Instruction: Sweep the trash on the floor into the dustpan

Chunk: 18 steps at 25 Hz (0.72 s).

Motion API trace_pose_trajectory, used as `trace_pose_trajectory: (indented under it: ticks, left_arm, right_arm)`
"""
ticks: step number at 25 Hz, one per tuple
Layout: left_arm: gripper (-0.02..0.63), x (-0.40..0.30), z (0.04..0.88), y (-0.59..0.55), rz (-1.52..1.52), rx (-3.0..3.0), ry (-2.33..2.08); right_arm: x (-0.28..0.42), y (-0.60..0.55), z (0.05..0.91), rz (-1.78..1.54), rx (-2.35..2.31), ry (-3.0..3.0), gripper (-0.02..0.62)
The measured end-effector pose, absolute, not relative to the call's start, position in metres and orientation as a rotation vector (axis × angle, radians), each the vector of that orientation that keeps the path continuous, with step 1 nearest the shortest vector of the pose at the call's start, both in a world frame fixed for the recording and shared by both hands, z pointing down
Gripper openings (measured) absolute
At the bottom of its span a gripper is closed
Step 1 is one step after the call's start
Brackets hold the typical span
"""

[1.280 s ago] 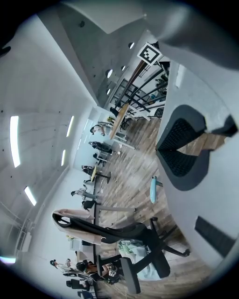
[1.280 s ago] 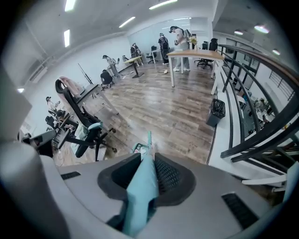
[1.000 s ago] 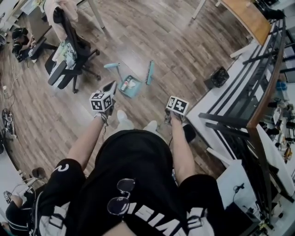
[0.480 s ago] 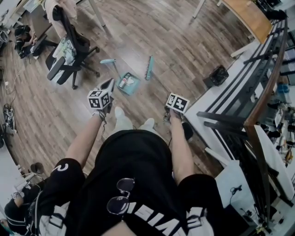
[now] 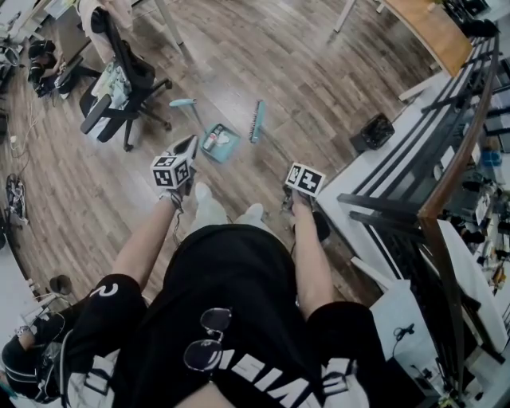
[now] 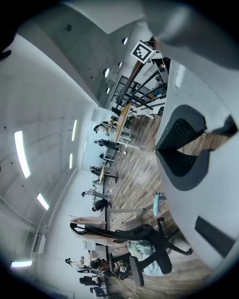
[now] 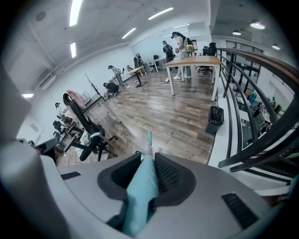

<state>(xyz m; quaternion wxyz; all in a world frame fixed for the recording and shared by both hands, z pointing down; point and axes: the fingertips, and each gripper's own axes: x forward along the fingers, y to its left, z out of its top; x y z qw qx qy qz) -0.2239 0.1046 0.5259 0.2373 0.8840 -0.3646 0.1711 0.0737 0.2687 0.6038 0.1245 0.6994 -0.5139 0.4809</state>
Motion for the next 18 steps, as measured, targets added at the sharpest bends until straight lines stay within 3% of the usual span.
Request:
trace_pose_trajectory:
  ticks: [18]
  left_arm:
    - [-0.002, -0.205, 0.525, 0.121, 0.491, 2.435, -0.978]
  right_arm:
    - [0.088, 0.280, 0.604, 1.416, 2.026, -1.519, 0.083]
